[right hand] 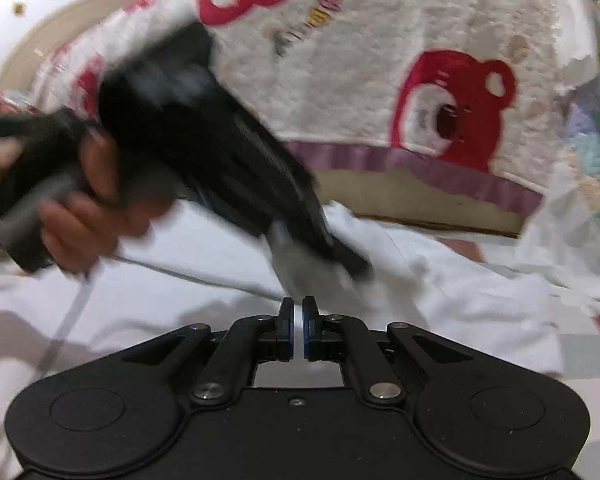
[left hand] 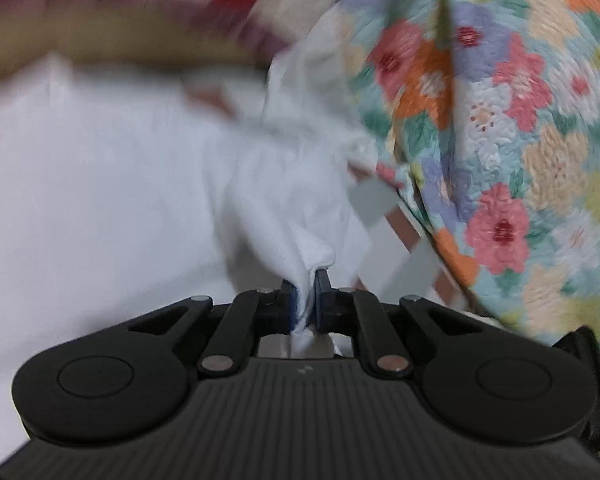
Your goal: Fold clothes
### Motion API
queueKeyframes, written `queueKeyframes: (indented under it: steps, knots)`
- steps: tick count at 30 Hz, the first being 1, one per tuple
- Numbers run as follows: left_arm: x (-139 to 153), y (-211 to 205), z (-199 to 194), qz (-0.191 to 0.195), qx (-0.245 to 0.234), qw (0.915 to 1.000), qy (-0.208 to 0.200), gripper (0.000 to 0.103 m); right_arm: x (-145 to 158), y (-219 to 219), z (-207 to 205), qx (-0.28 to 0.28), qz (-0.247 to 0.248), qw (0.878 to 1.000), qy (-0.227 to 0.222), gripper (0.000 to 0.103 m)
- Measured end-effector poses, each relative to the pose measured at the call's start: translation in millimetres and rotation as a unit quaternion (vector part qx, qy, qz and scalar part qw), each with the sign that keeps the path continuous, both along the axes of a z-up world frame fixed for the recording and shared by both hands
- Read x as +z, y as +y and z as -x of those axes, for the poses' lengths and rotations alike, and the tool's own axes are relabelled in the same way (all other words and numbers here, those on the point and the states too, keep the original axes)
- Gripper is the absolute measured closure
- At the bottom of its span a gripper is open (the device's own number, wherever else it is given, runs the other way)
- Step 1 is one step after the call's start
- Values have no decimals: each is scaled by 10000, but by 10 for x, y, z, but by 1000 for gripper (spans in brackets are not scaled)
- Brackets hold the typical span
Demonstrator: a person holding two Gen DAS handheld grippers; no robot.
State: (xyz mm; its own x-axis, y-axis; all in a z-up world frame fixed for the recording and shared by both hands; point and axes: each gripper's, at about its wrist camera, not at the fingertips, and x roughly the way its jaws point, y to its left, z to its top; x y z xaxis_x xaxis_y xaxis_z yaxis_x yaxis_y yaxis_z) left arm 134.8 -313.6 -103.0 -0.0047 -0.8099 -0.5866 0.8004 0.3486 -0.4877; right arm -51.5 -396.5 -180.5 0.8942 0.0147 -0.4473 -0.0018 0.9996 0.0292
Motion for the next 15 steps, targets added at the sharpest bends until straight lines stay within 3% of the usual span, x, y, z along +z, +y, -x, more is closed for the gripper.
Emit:
queueKeyframes:
  steps: [1,5,8,9,11,15]
  knots:
    - [138,-1,18,102,-22,9993,-356,96,-15,-50,-20,-177,-30,9998,94,86]
    - [500,248,-68,248,307,9935,-1066,95,-84,-368,-74,-721,-686,9942,417,83]
    - [766,443,-138,349,566,9853,-1571,95,-125,-597,-70,-1017,-1318,9847,505,69]
    - [775,542,-167,271,677,9836,-1652,95,-142,-674,-70,-1103,-1555,9802,529,64]
    - [762,751,-226,71,909,9798,-1779,95,-185,-767,-63,-1291,-1772,9739,586,63]
    - [559,1216,-354,-466,1331,9746,-1737,95,-233,-794,-80,-1455,-1773,9706,734,60]
